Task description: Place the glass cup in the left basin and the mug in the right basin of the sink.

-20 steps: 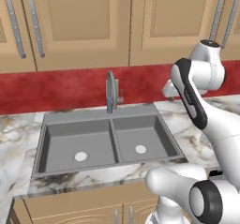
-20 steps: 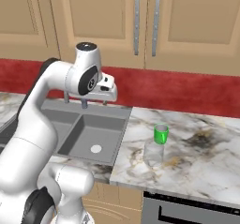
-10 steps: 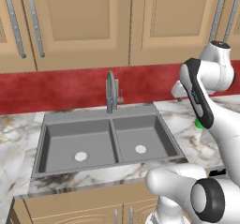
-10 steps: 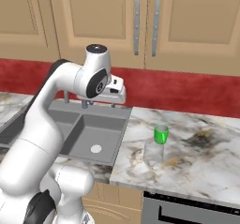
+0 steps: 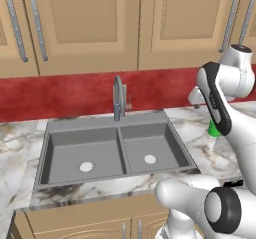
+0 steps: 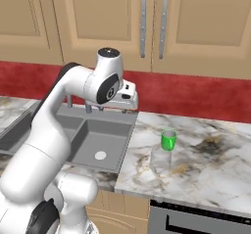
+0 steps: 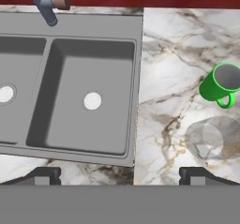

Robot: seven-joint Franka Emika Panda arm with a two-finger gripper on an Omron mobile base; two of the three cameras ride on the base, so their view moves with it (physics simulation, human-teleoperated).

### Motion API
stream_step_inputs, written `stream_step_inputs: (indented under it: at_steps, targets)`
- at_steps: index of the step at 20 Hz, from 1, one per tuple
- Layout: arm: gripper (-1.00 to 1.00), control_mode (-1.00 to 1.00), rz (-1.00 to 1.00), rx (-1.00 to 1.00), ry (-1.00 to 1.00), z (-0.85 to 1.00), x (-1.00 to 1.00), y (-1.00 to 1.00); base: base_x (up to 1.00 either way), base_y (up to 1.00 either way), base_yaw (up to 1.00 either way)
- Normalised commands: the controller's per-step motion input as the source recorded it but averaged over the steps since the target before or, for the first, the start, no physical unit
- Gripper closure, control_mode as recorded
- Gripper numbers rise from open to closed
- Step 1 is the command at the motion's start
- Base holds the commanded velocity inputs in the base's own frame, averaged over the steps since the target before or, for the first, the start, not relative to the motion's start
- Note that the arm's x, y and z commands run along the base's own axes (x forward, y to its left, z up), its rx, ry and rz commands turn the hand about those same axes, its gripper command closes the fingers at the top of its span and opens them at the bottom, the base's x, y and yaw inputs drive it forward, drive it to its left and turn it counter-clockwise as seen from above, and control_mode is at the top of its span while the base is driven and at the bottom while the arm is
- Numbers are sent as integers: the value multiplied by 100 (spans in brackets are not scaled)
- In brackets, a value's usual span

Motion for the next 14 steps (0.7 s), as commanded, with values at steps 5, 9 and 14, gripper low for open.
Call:
stream_step_inputs:
  at_steps: [5,9,14]
  targets:
    - [-100,-100,0,0,0,-10,0,-26,0,0,0]
    - [-100,-100,0,0,0,-9,0,-24,0,0,0]
    - [-100,-100,0,0,0,-7,0,-18,0,0,0]
